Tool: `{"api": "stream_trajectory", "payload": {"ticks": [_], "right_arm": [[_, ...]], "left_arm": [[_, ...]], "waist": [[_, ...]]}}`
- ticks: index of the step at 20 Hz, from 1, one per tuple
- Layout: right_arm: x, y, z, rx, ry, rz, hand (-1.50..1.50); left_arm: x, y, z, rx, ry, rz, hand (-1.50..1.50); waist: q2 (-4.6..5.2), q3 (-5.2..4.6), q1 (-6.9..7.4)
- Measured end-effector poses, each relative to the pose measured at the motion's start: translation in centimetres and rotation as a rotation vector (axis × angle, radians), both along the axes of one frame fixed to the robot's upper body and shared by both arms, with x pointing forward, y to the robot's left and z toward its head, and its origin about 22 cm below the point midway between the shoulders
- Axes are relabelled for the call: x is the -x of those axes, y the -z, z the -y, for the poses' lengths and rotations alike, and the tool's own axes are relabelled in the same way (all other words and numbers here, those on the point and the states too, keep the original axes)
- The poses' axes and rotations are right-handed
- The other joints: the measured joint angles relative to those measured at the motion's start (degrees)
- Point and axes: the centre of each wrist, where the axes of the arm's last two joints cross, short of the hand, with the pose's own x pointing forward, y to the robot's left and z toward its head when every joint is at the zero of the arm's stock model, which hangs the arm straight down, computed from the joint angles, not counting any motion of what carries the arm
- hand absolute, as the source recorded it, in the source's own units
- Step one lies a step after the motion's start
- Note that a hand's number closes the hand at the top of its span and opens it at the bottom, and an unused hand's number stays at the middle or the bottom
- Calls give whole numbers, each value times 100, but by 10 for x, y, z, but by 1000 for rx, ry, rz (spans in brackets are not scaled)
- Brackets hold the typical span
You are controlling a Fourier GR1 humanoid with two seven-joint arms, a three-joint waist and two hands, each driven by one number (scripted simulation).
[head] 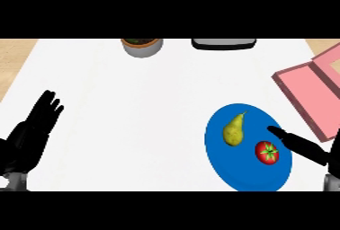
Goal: Pick the pear from the plate and place it in the cardboard box
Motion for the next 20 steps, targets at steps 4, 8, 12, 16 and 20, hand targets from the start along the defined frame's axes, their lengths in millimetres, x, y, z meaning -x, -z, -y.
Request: {"api": "stream_trajectory", "payload": {"ticks": [4, 8, 12, 16, 20], "right_arm": [[19, -1, -7, 151, -10, -150, -150], [28, -3, 1, 328, 10, -399, -150], [26, -19, -9, 447, 27, -619, -150], [16, -36, -31, 514, 35, -826, -150], [-6, -56, -59, 522, 31, -962, -150]], "left_arm": [[-1, -6, -1, 5, 5, -8, 0], [-4, -9, -2, 8, 11, -7, 0], [-7, -10, 1, 6, 26, -10, 0], [-10, -13, 6, 8, 45, -8, 0], [-12, -11, 6, 16, 47, -8, 0]], "waist": [[9, -17, 58], [32, -41, 101], [46, -47, 180], [54, -38, 272], [53, -21, 294]]}}
